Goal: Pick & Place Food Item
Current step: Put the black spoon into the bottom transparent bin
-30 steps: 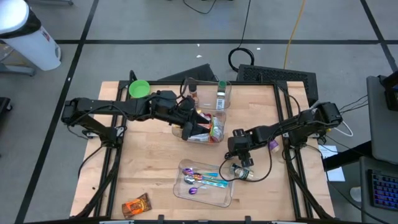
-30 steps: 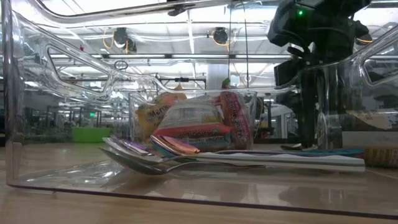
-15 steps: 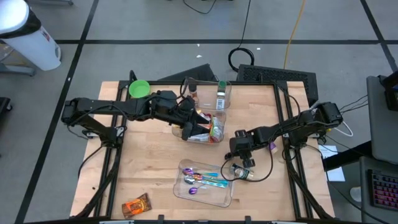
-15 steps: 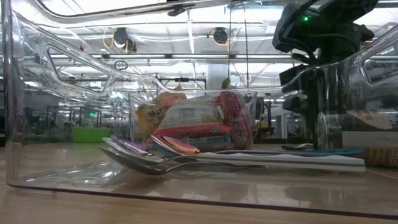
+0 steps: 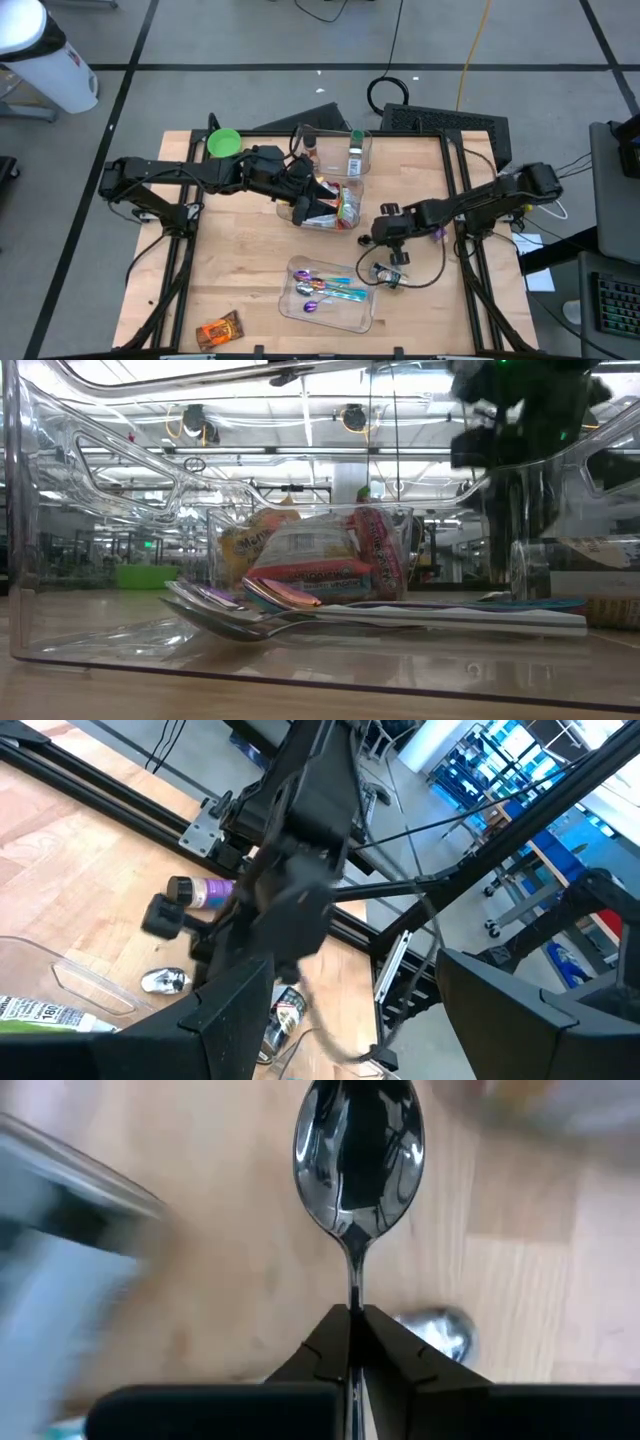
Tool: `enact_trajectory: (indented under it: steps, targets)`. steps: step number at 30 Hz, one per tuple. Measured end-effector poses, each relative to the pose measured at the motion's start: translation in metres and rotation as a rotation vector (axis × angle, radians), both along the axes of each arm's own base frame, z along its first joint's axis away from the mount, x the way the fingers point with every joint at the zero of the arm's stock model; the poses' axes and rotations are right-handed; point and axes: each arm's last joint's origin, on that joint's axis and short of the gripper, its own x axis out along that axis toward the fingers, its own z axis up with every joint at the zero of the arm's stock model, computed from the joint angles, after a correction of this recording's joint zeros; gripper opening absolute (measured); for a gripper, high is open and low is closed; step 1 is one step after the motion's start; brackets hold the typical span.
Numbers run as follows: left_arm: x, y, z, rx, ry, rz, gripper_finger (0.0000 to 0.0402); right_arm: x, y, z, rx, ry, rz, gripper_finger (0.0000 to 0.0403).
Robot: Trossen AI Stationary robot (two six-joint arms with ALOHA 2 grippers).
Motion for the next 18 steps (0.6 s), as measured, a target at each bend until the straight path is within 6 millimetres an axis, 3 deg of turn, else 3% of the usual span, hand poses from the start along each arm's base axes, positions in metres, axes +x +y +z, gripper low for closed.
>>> enact_trajectory:
  steps: [9,18]
  targets:
    - [0.0,0.002,0.001,-0.002,-0.007,0.006,0.028,-0.032,-0.005,0.066,0.134,-0.301,-0.157,0.0002]
    - [0.002,0.011,0.009,0.014,-0.099,0.076,0.028,-0.047,-0.014,0.127,0.233,-0.823,-0.348,0.0001]
